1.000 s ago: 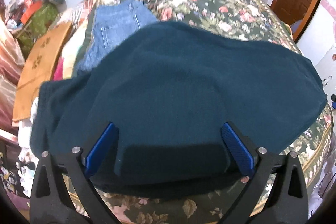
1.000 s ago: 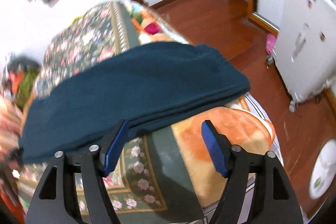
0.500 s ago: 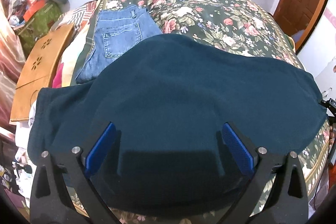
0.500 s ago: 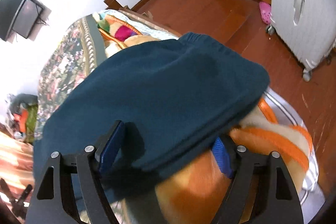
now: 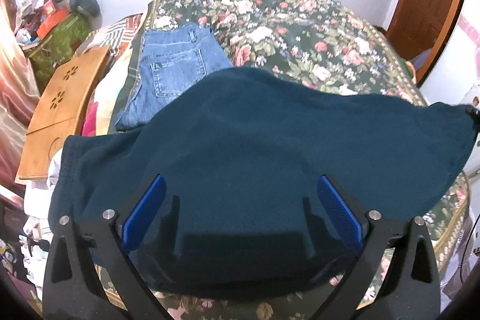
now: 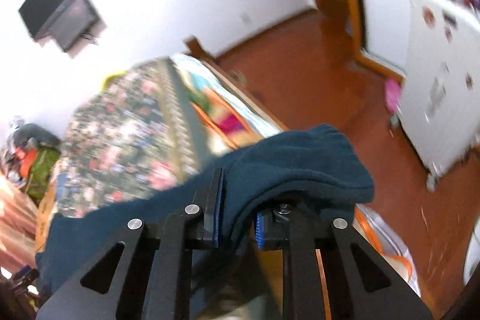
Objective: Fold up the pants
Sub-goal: 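Fold the held cuff over toward the left gripper and release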
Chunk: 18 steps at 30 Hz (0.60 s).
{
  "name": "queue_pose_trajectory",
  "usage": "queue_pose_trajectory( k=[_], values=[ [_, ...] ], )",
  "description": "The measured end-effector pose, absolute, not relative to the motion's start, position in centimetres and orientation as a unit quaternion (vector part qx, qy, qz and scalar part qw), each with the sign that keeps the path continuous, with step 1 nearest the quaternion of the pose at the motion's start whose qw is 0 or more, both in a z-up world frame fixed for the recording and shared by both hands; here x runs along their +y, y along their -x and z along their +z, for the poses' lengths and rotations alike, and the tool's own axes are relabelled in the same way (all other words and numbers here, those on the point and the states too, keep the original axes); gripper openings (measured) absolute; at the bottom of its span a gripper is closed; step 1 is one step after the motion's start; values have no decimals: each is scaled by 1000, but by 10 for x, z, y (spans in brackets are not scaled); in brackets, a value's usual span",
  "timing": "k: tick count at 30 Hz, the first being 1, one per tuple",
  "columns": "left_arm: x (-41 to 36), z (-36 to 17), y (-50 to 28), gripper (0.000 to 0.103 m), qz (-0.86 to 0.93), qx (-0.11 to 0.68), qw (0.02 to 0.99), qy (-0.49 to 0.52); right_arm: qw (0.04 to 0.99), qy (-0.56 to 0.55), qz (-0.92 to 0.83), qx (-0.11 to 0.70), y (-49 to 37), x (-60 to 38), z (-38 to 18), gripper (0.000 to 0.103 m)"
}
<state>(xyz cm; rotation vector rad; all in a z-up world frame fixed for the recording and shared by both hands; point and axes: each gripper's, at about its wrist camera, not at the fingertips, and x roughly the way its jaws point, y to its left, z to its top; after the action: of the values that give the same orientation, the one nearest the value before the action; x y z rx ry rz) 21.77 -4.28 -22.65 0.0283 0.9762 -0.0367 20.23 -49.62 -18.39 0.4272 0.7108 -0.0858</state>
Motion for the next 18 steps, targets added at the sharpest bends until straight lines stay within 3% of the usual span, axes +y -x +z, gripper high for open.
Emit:
queue_pose_trajectory(
  k=[9,18],
  values=[
    [-22,-199,-186,103,-18,435,900,-1,943,-95,117,296,-204,-361,-118,11],
    [11,-192,-159,103,-7,426,905,8,876,-10,249,413,-204,-214,-203,11]
  ],
)
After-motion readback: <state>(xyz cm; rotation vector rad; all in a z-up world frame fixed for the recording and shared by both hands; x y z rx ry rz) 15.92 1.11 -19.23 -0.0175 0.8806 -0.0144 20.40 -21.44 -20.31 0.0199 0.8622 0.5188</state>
